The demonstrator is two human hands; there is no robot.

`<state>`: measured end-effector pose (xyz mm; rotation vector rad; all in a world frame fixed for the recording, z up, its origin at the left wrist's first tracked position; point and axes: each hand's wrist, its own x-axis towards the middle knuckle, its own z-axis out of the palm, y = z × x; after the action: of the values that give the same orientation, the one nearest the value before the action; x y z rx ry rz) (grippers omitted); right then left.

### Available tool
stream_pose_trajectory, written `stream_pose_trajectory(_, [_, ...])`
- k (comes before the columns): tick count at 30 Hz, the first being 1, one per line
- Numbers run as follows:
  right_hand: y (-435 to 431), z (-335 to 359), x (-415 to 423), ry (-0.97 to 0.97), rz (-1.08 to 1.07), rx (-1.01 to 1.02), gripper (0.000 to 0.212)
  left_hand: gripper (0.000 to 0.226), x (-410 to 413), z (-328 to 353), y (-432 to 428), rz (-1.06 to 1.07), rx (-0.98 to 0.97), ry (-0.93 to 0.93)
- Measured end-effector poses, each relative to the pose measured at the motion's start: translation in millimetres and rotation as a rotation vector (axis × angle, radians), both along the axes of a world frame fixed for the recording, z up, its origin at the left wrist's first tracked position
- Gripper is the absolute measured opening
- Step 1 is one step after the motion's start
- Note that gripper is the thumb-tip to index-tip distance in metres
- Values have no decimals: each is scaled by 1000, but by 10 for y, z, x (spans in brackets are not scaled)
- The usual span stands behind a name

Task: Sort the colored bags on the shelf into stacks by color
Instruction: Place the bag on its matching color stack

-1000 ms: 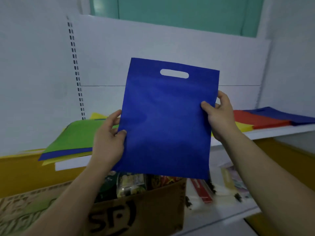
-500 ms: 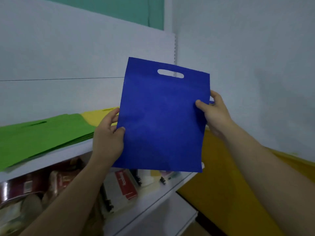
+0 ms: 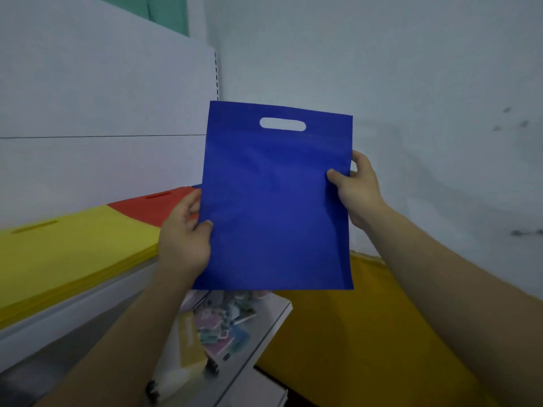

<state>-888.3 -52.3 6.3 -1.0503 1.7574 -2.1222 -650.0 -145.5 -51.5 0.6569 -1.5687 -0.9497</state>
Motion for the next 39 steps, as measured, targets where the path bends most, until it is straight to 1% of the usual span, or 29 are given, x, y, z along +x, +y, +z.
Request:
stream_pose_trajectory(4, [-286,53,-266,4,-18,7,43,48,-271,66,-311,-31,20,-20])
stream_pose_trajectory(8, [-618,45,-504,4,4,5,43,48,-473,89,-567,-7,17,-48])
stream_pose_trajectory(11, [-879,27,-713,6,33,-6,41,51,-636,118,-716,47,8,-79])
stream_pose_trajectory(15, [-1241,54,-1064,19,113,-25,37,51,-910,165,-864,124,25,-73])
stream_pose_trajectory(20, [-1712,147,-1520,37,218,-27,43,52,-1312,211,-1045,247,14,-100])
stream_pose_trajectory(24, [-2038,182,-1796,31,308,-16,43,51,-1569,248,-1157,317,38,-99])
stream_pose_trajectory(29, [-2427,169,-1950,22,371,4,46,51,-1721,337,-1275,427,84,-130])
stream_pose_trajectory(32, [-2620,146,-1931,42,408,1,45,52,-1718,360,-1372,473,79,-158])
stream_pose_trajectory(35, [-2831,139,-1896,54,421,5,45,52,-1690,402,-1456,493,90,-176])
stream_pose_trajectory(39, [-3094,118,-1906,133,411,48,48,54,-1688,414,-1541,464,106,-247])
